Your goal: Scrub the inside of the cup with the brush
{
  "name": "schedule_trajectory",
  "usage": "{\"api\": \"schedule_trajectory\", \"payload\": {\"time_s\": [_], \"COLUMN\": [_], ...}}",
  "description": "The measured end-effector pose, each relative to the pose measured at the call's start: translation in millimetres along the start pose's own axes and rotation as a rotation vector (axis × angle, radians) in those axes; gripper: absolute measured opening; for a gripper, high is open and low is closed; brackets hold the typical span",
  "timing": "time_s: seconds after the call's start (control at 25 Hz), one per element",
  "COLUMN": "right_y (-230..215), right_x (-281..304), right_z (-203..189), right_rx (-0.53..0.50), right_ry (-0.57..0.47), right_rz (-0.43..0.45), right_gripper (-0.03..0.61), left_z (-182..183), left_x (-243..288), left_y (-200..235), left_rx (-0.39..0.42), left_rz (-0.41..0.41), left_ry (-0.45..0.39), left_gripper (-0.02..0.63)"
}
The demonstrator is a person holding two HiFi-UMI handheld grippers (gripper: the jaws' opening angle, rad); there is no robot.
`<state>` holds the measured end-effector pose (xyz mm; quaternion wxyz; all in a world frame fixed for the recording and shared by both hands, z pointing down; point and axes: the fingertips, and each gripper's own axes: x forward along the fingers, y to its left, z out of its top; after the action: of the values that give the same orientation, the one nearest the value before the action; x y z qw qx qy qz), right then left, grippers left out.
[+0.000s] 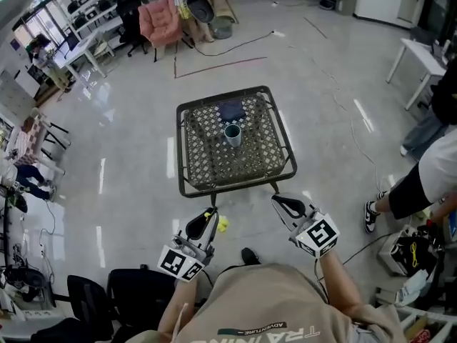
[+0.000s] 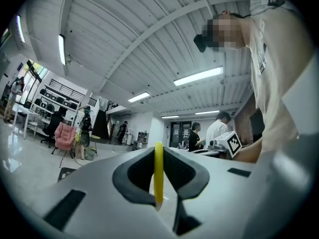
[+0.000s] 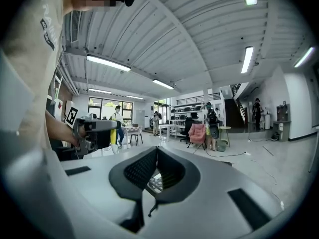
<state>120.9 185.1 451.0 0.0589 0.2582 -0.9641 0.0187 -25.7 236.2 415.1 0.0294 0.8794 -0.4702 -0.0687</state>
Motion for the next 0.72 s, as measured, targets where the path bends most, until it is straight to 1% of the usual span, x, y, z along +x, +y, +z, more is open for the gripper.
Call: {"api": "schedule_trajectory", "payload": {"time_s": [0.08, 0.24, 0.4, 0.56, 0.72], "right_y": [3, 10, 11, 0, -21], "right_x": [13, 36, 49, 53, 65], "right_z": [-3, 2, -7, -19, -22], "right_rx": [0.003, -0.024, 0.001, 0.002, 0.001], "right_ry": [0.018, 0.031, 0.064, 0.084, 0.054], "right_rz": [0.0, -0.001, 0.013, 0.042, 0.091], "right_gripper": [0.017, 0.017, 0.017, 0.017, 0.017], "left_z": [2, 7, -2, -15, -13], "left_x": [-2, -2, 1, 10, 16], "left_y": [13, 40, 58, 63, 63], "left_rx": [-0.011, -0.022, -0.037, -0.049, -0.067], "left_rz": [-0.018, -0.044, -0.045, -0.015, 0.04], "left_ry": [-0.003, -0.003, 0.01, 0.019, 0.007], "left_gripper": [0.054, 0.054, 0.055, 0.055, 0.055]}}
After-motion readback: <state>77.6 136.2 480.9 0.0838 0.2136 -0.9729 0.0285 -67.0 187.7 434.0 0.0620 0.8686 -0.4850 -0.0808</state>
